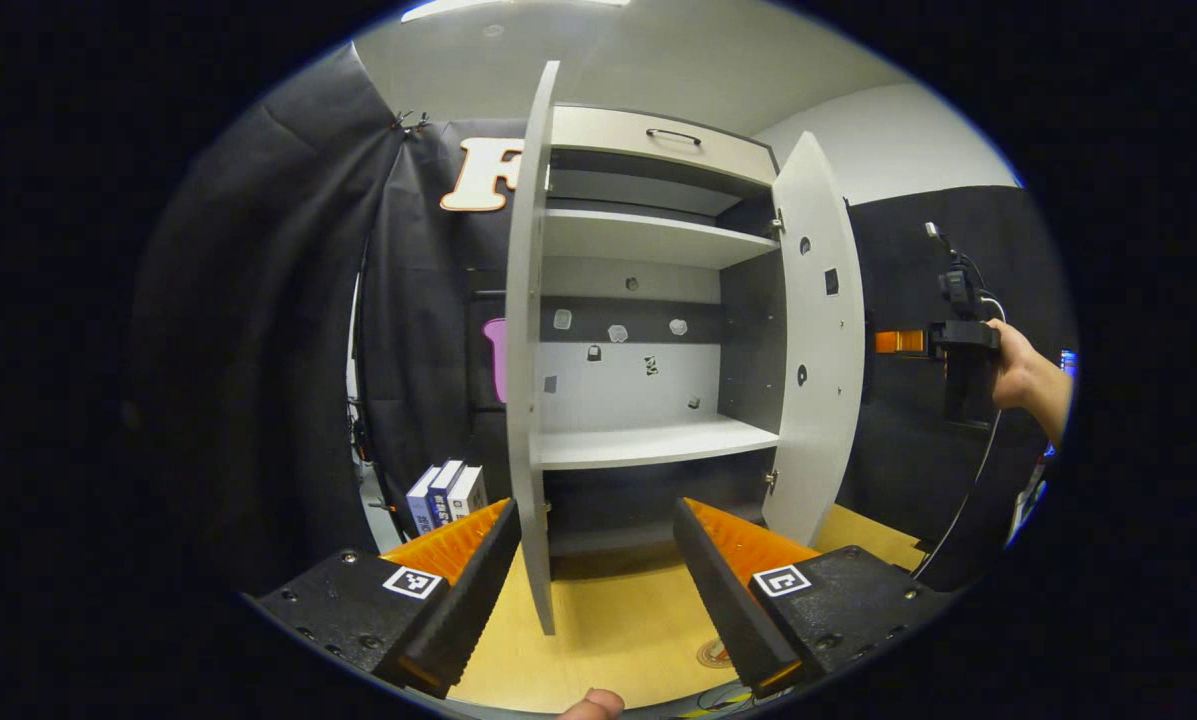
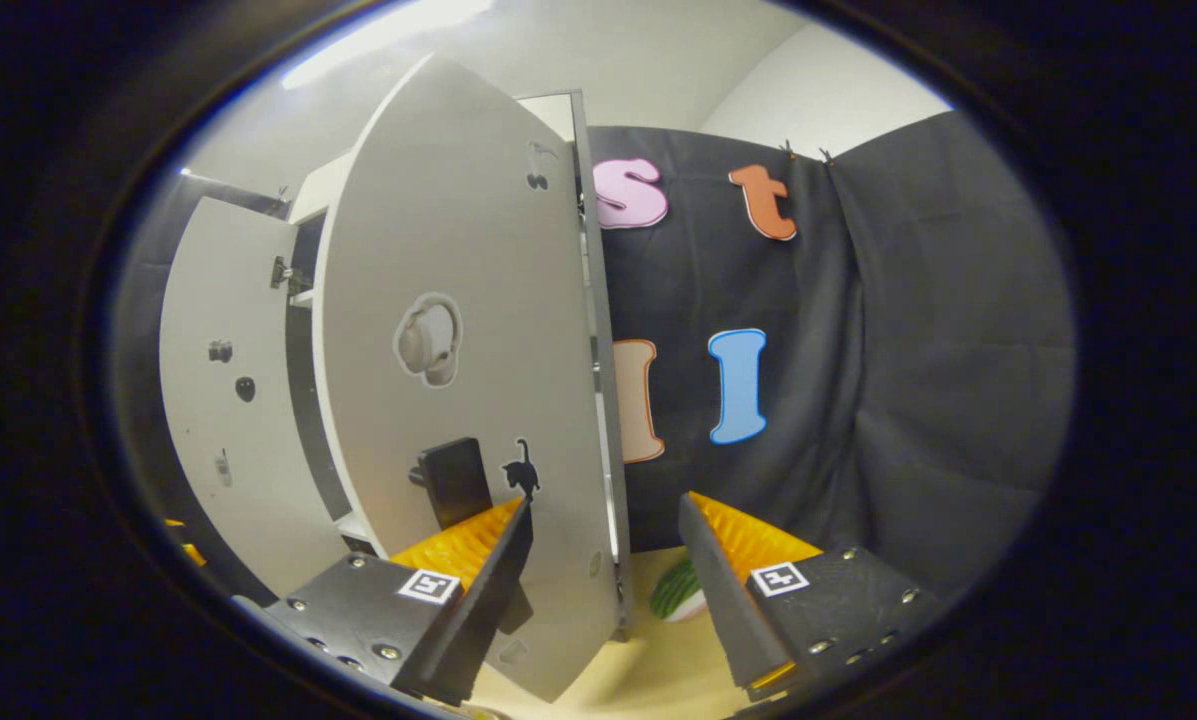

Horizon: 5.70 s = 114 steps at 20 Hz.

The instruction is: Grasp the bottle in the cabinet with the left hand and place it on the coaster, then close the right door with the right hand and the left door with the left hand.

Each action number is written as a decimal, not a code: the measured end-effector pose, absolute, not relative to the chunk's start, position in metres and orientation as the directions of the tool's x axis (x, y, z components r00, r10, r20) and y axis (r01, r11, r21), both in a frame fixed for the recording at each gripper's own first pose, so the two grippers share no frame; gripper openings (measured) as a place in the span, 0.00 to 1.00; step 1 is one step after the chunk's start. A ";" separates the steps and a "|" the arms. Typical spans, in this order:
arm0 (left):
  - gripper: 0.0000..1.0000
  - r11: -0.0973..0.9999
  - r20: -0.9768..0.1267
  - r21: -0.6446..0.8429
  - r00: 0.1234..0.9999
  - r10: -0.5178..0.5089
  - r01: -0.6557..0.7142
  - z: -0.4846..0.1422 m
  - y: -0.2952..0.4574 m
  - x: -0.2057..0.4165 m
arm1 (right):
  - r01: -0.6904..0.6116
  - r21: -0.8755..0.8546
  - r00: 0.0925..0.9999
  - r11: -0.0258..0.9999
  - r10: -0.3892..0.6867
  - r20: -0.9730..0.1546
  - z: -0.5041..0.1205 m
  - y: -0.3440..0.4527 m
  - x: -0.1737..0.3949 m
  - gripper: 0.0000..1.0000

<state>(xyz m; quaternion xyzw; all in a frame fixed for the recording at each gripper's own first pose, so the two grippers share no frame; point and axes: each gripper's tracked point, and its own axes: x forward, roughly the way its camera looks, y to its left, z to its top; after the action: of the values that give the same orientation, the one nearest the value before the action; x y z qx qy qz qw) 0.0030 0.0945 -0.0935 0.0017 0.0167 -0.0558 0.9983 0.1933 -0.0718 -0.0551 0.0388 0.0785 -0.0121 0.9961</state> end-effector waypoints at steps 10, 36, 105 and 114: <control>0.93 0.999 -0.045 -0.028 0.999 -0.031 0.029 -0.103 0.143 -0.014 | 0.031 0.078 0.986 0.996 -0.018 -0.164 -0.057 -0.056 0.199 0.90; 0.96 0.985 -0.040 0.029 0.984 0.173 -0.171 -0.070 0.269 0.027 | -0.276 0.128 0.959 0.953 0.282 -0.034 -0.029 0.034 0.129 0.96; 0.93 0.999 0.061 -0.012 0.997 0.037 -0.036 0.033 0.055 0.099 | -0.162 0.088 0.986 0.983 0.166 -0.035 -0.025 -0.069 -0.042 0.93; 0.94 1.000 0.040 -0.018 0.999 0.015 -0.014 0.024 0.041 0.024 | -0.201 0.132 0.979 0.971 0.201 0.013 -0.015 -0.041 -0.083 0.96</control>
<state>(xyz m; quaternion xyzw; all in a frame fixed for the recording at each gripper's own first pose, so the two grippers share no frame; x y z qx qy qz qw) 0.0242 0.0410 0.0241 -0.0088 -0.0202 0.0072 0.9997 -0.0832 -0.0414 -0.0147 0.0662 0.0001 0.1012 0.9927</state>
